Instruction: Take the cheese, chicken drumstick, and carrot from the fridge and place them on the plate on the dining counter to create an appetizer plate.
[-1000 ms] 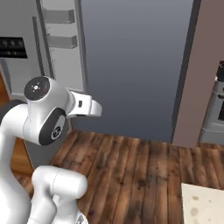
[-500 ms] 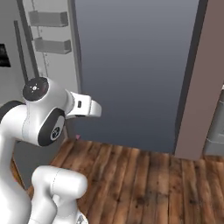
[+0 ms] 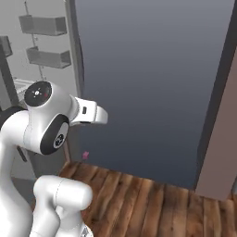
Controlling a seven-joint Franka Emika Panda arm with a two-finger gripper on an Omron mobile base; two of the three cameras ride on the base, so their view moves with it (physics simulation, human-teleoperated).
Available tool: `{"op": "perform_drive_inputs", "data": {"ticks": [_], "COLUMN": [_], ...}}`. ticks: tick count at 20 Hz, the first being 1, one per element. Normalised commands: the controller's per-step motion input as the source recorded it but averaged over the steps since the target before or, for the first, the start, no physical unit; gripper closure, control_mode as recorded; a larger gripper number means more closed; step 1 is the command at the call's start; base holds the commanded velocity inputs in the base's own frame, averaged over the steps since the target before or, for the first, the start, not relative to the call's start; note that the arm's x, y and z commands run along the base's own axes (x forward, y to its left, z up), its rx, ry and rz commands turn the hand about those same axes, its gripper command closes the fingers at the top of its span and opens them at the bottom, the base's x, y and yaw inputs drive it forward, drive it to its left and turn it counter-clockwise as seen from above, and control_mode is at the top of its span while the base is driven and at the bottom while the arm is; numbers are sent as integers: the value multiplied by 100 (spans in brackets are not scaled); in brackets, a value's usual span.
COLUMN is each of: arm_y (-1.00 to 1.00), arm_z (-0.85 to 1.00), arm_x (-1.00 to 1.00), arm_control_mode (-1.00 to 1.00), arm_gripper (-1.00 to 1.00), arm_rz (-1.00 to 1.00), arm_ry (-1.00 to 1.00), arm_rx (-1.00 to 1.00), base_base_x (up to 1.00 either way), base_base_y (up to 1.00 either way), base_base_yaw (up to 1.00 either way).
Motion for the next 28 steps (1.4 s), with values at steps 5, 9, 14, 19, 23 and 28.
{"op": "perform_drive_inputs", "data": {"ticks": [5,9,14,19,23,28], "arm_y": [0,0,0,0,0,0], "arm_z": [0,0,0,0,0,0], "arm_x": [0,0,0,0,0,0], "arm_control_mode": [100,100,100,100,100,100], "arm_gripper": [-100,-100,-100,-100,-100,-100], "arm_rz": [0,0,0,0,0,0], "arm_ry": [0,0,0,0,0,0], "arm_rx": [0,0,0,0,0,0], "base_base_x": [66,27,20,20,19,19], "base_base_y": [-12,-46,-50,-56,-56,-52], "base_base_yaw": [33,41,48,51,50,48]}}
